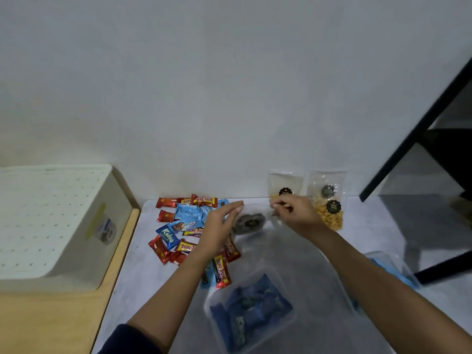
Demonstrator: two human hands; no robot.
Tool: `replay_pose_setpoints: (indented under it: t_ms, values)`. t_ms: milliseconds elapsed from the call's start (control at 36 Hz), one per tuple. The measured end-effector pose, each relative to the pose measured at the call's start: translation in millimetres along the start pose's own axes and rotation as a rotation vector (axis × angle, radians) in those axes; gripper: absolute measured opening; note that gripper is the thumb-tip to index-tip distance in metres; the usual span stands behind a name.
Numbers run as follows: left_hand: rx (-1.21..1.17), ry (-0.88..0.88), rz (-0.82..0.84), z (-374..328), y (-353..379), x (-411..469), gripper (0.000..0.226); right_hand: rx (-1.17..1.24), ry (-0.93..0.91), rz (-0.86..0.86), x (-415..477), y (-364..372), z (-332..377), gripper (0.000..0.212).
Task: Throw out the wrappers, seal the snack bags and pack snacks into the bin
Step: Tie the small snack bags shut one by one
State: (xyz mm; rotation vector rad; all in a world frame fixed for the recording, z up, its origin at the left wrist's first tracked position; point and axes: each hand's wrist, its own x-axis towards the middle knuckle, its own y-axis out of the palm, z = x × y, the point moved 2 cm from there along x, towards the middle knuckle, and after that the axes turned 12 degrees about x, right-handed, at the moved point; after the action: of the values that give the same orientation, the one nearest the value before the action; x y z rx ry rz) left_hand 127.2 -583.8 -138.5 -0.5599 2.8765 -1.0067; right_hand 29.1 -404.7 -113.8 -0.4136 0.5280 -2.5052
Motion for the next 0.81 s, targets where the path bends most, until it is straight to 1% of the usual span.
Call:
replay_pose_setpoints:
  t_ms: [83, 167, 278, 389, 528, 639, 722, 806]
  values:
    - [-0.1, -0.02, 0.043, -6.4, 3.7, 5.9, 0.024, 0.048, 0.061, -0.021, -1.7, -15.2, 3.1, 0.011]
    - [-0.238, -0.052, 0.123, -7.6, 12.9, 11.0, 0.016, 0.083, 0.151, -0.055, -10.1, -28.1, -3.2, 0.013]
    - [-0.309, -0.059, 0.188, -7.7, 27.5, 11.5, 0.011, 0.081, 0.228, -0.116, -26.2, -37.1, -15.4, 0.013]
    - [-0.304, -0.075, 0.202, -9.0, 39.9, 11.1, 0.012, 0.092, 0.318, -0.172, -35.8, -40.3, -22.6, 0.006]
    - [-0.277, -0.075, 0.205, -7.2, 46.1, 20.8, 0.008, 0.07, 0.372, -0.134, -36.6, -37.1, -26.4, 0.001]
    - [-0.284, -0.074, 0.205, -7.7, 45.6, 25.3, 0.014, -0.027, 0.394, -0.109, -33.8, -31.0, -26.6, 0.009]
    - [-0.294, -0.087, 0.208, -7.9, 45.4, 27.3, 0.013, -0.126, 0.418, -0.102, -30.9, -30.1, -27.6, 0.01]
    - [-0.292, -0.112, 0.2, -6.5, 46.0, 29.4, 0.011, -0.116, 0.419, -0.127, -29.7, -30.6, -26.0, 0.013]
